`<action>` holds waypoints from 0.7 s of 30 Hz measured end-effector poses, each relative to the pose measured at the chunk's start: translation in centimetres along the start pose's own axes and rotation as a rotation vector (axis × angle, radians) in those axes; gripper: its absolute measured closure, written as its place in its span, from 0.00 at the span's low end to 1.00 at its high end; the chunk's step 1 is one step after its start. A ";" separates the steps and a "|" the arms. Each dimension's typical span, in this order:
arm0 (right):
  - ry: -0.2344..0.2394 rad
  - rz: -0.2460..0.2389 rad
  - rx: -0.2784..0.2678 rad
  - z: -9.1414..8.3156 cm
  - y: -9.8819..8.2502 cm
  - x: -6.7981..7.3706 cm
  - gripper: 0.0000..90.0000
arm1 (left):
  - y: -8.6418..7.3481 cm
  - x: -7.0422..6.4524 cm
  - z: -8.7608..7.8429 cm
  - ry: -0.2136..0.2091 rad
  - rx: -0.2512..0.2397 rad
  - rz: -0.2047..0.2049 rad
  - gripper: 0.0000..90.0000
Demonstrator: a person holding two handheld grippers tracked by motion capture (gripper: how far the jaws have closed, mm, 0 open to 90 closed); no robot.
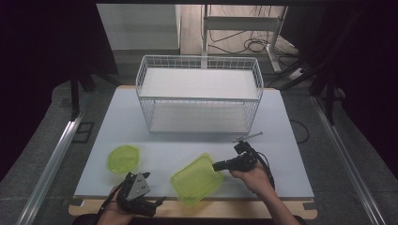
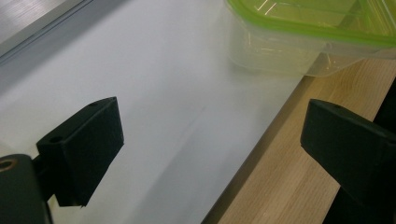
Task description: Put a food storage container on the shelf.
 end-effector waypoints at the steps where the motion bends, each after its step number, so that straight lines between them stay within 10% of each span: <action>1: 0.015 0.007 -0.008 -0.1 0.0 0.1 0.90 | 0.0 0.0 0.0 0.001 0.000 0.001 0.07; 21: 0.016 0.047 -0.078 -1.7 0.5 -0.6 0.91 | 0.0 0.0 0.0 -0.001 0.001 0.003 0.07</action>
Point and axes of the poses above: each handheld gripper's, and its own axes: z roughly forward along the jaws, y roughly out of its top, x roughly to its left, the point moved 5 cm from there along z, roughly forward along the jaws, and after that the axes turned 9 degrees about y, right-handed, at the moved point
